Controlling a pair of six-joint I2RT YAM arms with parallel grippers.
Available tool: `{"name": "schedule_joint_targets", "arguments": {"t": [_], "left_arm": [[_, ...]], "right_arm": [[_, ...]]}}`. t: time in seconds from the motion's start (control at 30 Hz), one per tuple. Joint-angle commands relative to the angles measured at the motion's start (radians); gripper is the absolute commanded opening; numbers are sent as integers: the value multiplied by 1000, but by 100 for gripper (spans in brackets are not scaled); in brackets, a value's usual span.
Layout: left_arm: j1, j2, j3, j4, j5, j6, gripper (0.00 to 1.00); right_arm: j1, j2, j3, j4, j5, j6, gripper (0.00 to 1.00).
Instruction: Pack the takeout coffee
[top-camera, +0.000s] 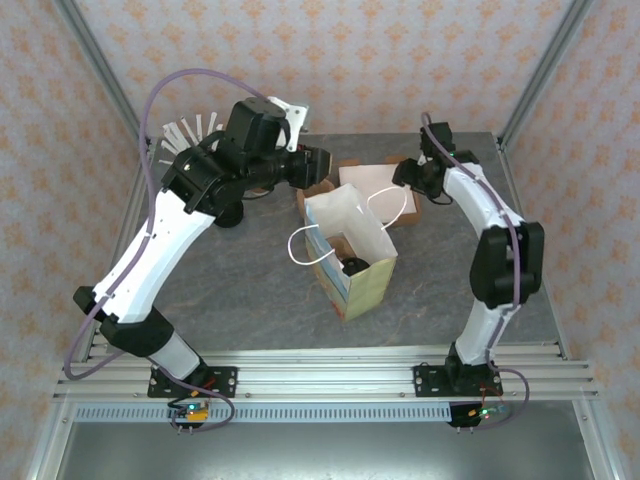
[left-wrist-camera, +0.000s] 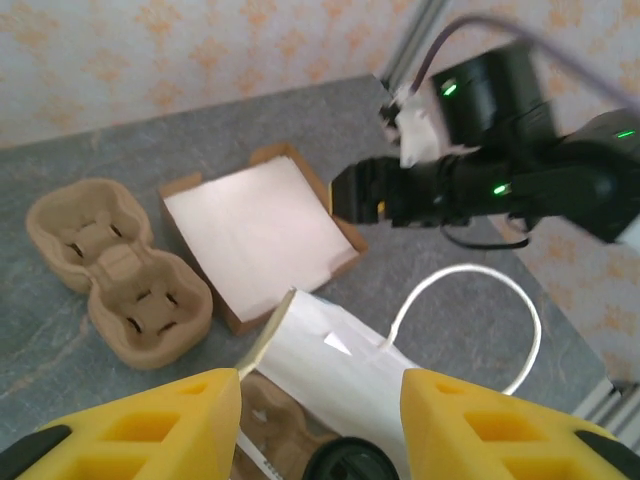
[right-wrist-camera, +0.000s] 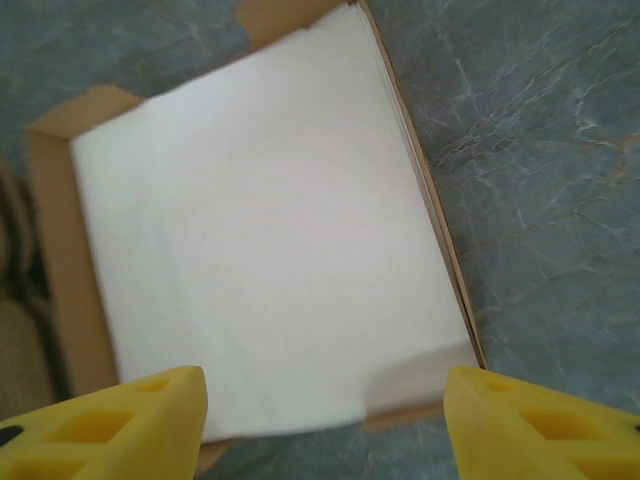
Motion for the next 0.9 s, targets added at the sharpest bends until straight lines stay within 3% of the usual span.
{"name": "schedule_joint_targets", "arguments": {"t": [0.0,0.33,0.53,0.87], "left_arm": [[-3,-28,-32,73,-95,-27,47],[12,-74,-127,96,-117,-38,49],[68,-91,-201,133,8,-95,52],[86,-129,-265,153,23,-97,52]], "right_arm": [[27,84,92,-13,33,-17,62],[47,313,266,-85,143,-49,62],[56,395,322,-109,142,-54,60],[69,438,352,-123,135,-61,43]]}}
